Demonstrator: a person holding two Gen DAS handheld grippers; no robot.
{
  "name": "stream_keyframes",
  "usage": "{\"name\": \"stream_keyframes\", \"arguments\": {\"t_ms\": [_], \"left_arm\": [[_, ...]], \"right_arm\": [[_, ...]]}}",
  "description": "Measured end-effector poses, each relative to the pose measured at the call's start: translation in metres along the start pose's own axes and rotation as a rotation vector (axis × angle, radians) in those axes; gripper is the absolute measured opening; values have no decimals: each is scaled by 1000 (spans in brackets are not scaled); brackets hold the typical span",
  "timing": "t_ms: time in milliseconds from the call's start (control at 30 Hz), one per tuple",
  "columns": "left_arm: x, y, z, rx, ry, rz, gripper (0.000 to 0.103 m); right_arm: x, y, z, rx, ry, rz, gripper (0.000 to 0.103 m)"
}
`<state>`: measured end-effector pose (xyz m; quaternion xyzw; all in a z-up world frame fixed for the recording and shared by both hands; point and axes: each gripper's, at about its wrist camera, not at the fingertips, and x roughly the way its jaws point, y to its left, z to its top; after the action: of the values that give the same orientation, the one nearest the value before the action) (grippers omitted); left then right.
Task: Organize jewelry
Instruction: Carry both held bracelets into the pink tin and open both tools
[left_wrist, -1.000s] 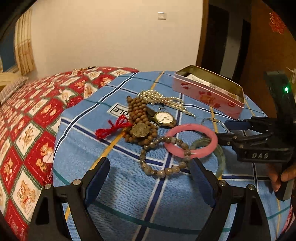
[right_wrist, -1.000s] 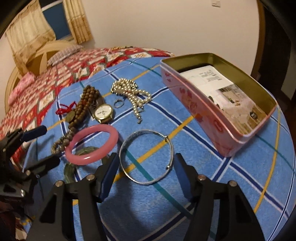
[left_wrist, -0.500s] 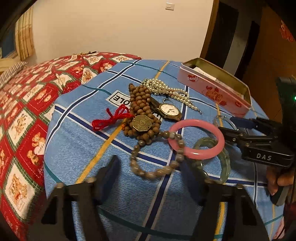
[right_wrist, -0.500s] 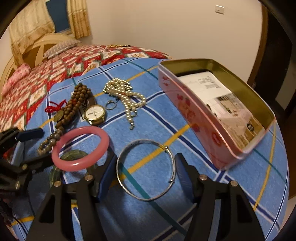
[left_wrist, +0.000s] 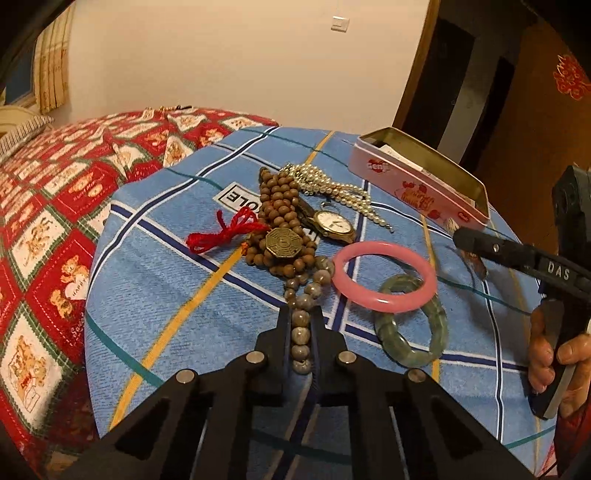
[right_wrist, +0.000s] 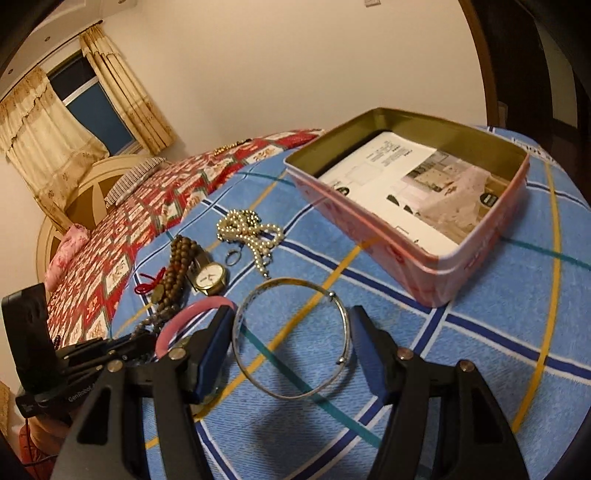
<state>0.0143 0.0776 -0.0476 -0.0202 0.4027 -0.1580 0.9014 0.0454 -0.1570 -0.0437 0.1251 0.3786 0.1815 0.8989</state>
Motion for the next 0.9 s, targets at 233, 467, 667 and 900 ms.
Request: {"name": "stream_keyframes", "arguments": {"t_ms": [233,467,667,900], "left_arm": [[-34,-18,17,51,-128,-57,8],[-39,-49,60,115,-259,-120,8],[10,-74,105,97,-267,-145,8],[80,-99,141,67,-208,-152,8]], "right_arm": [[-13,3,0,-4,-65,-13,67],[-33,-1,27,-56,-188,-149,67],[-21,-31,63,-53,-221,-305,67],[1,-70,83,5,-199,-385,67]]}}
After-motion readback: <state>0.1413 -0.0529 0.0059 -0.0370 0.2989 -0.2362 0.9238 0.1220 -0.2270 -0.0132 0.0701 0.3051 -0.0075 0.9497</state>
